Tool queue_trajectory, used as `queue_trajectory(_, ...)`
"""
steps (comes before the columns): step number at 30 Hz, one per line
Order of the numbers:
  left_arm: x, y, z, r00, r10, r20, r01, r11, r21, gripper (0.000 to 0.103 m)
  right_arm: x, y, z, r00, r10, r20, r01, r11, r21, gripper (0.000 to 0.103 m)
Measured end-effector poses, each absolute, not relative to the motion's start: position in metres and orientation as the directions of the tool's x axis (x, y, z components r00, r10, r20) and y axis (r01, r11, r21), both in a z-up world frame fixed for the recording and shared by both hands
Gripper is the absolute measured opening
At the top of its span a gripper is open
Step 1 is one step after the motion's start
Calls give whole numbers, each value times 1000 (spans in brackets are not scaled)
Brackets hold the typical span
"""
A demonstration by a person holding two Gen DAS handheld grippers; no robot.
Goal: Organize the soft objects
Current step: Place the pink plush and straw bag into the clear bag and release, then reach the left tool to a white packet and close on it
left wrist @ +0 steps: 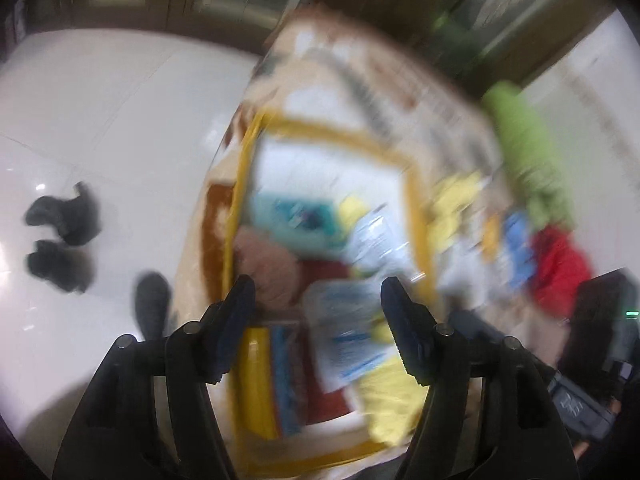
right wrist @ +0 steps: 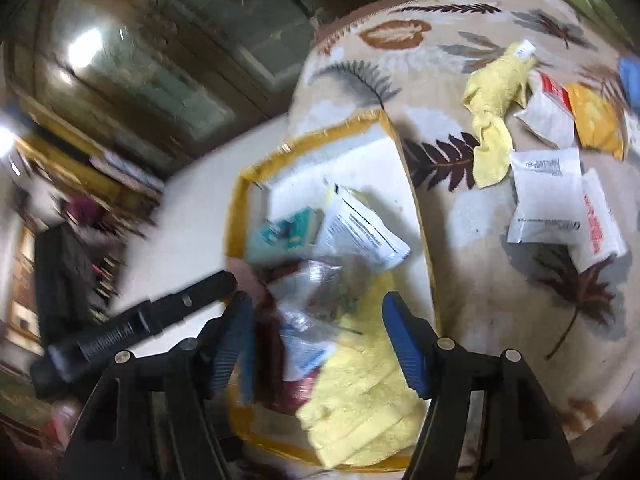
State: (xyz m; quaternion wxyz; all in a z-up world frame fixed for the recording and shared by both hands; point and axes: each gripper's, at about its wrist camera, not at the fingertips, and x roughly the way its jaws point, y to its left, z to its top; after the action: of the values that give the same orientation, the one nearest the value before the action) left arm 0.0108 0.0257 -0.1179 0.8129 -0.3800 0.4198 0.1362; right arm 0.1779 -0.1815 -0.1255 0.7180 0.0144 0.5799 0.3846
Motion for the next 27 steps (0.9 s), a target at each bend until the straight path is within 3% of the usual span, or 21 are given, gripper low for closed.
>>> queue_trajectory(6,12,-6,-106,698,-234,-676,-404,652,-642,66,189,-232,-79,93,653,-752,-489,688,536,68)
queue_trajectory(14,69,-73,-92,651,-373,-661,-248,718,-650,66,271,-297,-60,182,481,-858,-442,819,366,68)
queue_trajectory(19,127,-97,-110,573,-393,-719,-265,741,-617,66,289,-333,-82,204,489,-848,-323,851,413,68)
queue_trajectory(27,243,-128,-181,324,-356,-877,-365,808,-463,66,316,-334,-115,134,425,-895,-321,873,367,68)
